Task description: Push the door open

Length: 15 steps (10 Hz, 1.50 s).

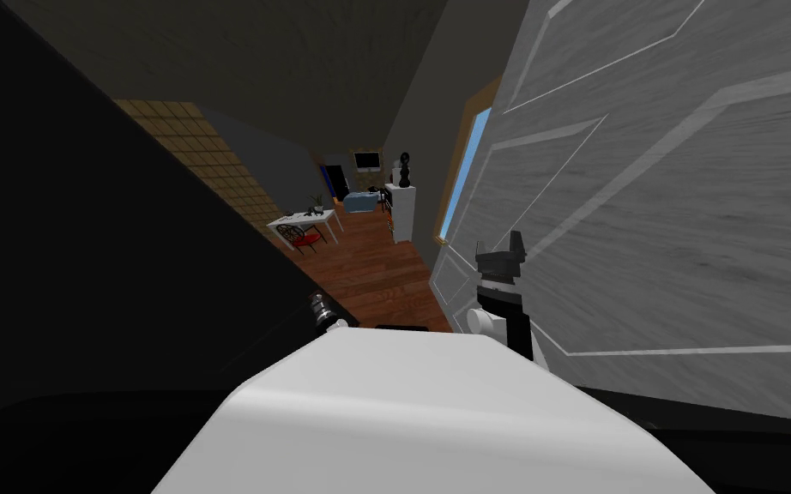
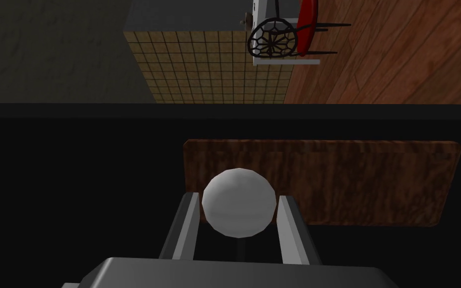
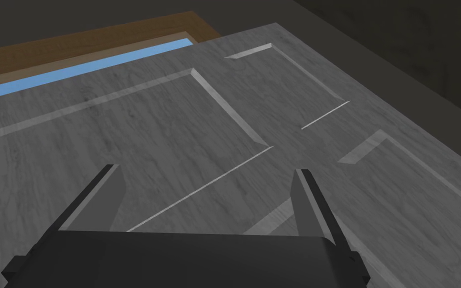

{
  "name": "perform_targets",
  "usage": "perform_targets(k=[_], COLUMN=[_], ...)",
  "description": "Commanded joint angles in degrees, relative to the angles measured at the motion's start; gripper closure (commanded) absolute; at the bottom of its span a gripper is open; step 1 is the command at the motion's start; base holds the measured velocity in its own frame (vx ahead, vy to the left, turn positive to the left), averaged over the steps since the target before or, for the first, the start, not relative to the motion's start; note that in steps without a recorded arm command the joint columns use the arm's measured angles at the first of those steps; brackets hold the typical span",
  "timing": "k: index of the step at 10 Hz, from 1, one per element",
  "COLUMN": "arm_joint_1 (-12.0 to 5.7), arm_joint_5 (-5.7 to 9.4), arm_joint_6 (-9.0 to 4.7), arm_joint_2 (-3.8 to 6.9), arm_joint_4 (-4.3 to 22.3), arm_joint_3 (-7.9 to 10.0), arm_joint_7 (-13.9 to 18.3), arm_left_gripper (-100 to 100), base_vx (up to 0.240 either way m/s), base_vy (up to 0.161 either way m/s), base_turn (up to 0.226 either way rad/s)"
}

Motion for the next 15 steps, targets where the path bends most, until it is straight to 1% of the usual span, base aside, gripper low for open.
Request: perform_targets(k=[1,3,4,5,9,10,12,14,15], arm_joint_1=[1.15,1.15,1.67,1.93,2.93,2.93,3.88,3.88,4.52], arm_joint_5=[1.3,1.3,2.15,2.58,4.25,4.25,5.82,5.82,6.89], arm_joint_6=[-0.4,-0.4,-0.46,-0.49,-0.61,-0.61,-0.72,-0.72,-0.8], arm_joint_2=[0.18,0.18,0.15,0.13,-0.04,-0.04,-0.34,-0.34,-0.62], arm_joint_4=[-0.8,-0.8,-1.2,-1.3,-2.1,-2.1,-2.8,-2.8,-3.2], arm_joint_3=[2.06,2.06,3.2,3.77,5.99,5.99,8.08,8.08,9.5], arm_joint_7=[-0.7,-0.7,-1.1,-1.2,-1.8,-1.8,-2.4,-2.4,-2.8], arm_left_gripper=[100,100,100,100,100,100,100,100,100], base_vx=[0.121,0.078,0.074,0.111,0.099,0.072,0.12,0.08,0.079], base_vy=[0.059,0.039,0.027,0.035,0.061,0.046,0.055,0.049,0.05], base_turn=[-0.053,-0.005,-0.05,-0.046,-0.028,-0.006,-0.059,0.02,-0.07])
